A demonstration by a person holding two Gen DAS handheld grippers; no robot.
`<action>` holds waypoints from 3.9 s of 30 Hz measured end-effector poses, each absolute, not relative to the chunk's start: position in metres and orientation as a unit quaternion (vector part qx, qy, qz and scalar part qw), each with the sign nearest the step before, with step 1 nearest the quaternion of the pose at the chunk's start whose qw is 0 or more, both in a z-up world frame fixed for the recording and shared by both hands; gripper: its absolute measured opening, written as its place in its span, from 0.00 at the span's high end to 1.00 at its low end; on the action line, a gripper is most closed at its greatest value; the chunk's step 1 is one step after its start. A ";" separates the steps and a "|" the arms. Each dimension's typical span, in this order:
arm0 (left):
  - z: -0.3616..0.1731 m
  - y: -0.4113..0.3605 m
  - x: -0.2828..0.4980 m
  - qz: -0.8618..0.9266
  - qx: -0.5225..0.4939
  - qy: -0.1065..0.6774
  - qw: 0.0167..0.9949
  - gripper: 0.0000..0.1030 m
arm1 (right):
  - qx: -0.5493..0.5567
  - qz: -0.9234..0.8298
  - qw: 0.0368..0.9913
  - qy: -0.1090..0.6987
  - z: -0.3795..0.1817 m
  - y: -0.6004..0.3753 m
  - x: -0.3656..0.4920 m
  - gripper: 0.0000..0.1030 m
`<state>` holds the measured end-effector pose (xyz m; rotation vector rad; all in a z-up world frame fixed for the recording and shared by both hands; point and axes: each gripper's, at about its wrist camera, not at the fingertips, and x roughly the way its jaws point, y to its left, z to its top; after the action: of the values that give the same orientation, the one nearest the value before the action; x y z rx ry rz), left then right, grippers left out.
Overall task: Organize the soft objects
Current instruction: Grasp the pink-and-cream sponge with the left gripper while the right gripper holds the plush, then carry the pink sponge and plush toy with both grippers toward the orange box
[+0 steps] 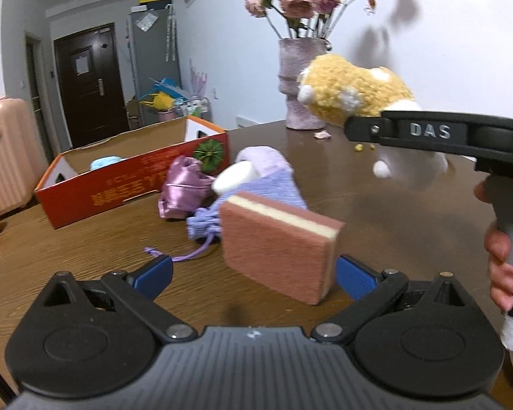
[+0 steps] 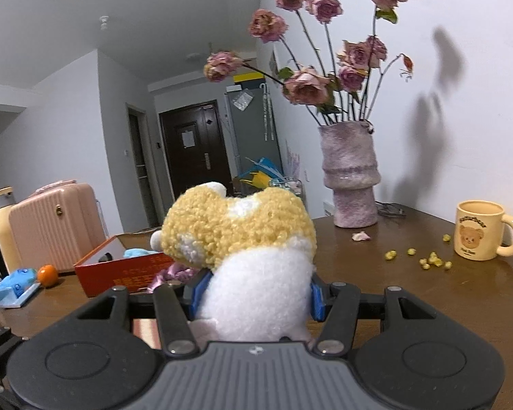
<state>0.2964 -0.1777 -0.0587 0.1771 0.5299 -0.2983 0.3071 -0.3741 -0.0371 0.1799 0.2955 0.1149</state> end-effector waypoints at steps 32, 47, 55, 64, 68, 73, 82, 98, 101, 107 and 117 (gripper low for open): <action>-0.081 -0.252 0.343 -0.021 0.107 0.290 0.951 0.00 | 0.088 0.030 0.975 0.201 -0.049 -0.408 0.326 0.47; -0.087 -0.229 0.350 -0.015 0.062 0.319 0.946 0.25 | 0.087 0.032 0.971 0.220 -0.055 -0.407 0.335 0.47; -0.090 -0.211 0.350 -0.019 0.039 0.336 0.941 0.52 | 0.087 0.032 0.969 0.231 -0.060 -0.407 0.340 0.47; -0.086 -0.189 0.342 -0.028 0.017 0.333 0.942 0.69 | 0.093 0.035 0.967 0.236 -0.066 -0.407 0.344 0.47; -0.081 -0.182 0.333 -0.034 0.017 0.313 0.949 0.69 | 0.085 0.033 0.967 0.237 -0.068 -0.403 0.345 0.47; -0.076 -0.171 0.323 -0.036 0.012 0.300 0.953 0.69 | 0.088 0.034 0.968 0.232 -0.069 -0.399 0.341 0.47; -0.067 -0.151 0.311 -0.032 0.000 0.279 0.960 0.69 | 0.068 0.053 0.973 0.213 -0.066 -0.373 0.332 0.47; -0.053 -0.101 0.308 0.008 -0.031 0.249 0.968 0.69 | 0.055 0.077 0.981 0.168 -0.060 -0.316 0.320 0.47; -0.051 -0.091 0.308 0.016 -0.034 0.244 0.969 0.69 | 0.053 0.076 0.983 0.161 -0.060 -0.308 0.322 0.47; -0.046 -0.074 0.314 0.028 -0.040 0.234 0.971 0.69 | 0.050 0.075 0.984 0.153 -0.059 -0.293 0.326 0.47; -0.038 -0.057 0.333 0.042 -0.045 0.216 0.974 0.69 | 0.047 0.076 0.986 0.139 -0.058 -0.269 0.339 0.47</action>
<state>0.3334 -0.0567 -0.0383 -0.0912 0.4359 0.0840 0.3389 -0.2695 -0.0579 0.0948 0.2793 0.1528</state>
